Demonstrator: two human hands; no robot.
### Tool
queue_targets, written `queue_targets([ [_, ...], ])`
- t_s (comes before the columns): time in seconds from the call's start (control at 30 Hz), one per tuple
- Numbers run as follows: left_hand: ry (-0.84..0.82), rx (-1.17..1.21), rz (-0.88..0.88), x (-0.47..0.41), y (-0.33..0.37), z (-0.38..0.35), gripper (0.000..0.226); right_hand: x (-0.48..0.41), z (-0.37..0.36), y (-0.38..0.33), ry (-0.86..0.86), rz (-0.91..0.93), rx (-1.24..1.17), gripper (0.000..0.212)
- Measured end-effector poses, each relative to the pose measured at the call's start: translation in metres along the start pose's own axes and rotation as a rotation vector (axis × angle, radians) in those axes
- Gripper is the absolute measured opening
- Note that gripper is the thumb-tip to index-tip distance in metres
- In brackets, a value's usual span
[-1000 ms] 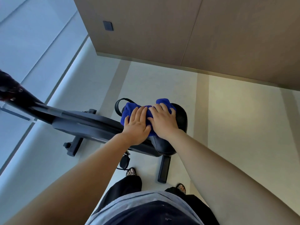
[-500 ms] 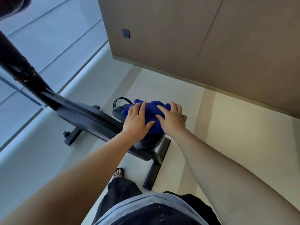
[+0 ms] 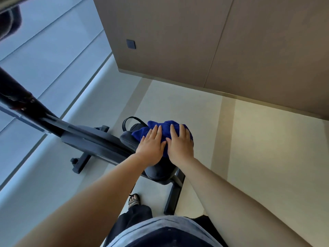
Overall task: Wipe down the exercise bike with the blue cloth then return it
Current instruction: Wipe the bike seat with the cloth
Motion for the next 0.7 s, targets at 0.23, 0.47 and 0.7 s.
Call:
queue_targets([
  [0.23,-0.042,-0.051,-0.080,-0.033,0.005,0.008,0.058,-0.029,0.001,0.010,0.020,-0.109,-0.024,0.045],
  [0.47,-0.092,-0.019,-0.170,-0.046,0.007,0.010,0.057,-0.035,-0.002,0.015,-0.005,-0.179,-0.077,0.042],
  [0.7,-0.104,-0.027,-0.142,-0.043,0.012,0.022,0.051,-0.038,0.013,0.019,-0.056,-0.153,-0.187,0.046],
])
Point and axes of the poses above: each hand's wrist, its own x-axis away from the middle knuckle, its own z-axis out of the back of the hand, y = z × x, the point moved 8 cm from there along -x, towards the middle knuckle, and after that the axes turned 14 degrees about z, right-handed, at the moved point
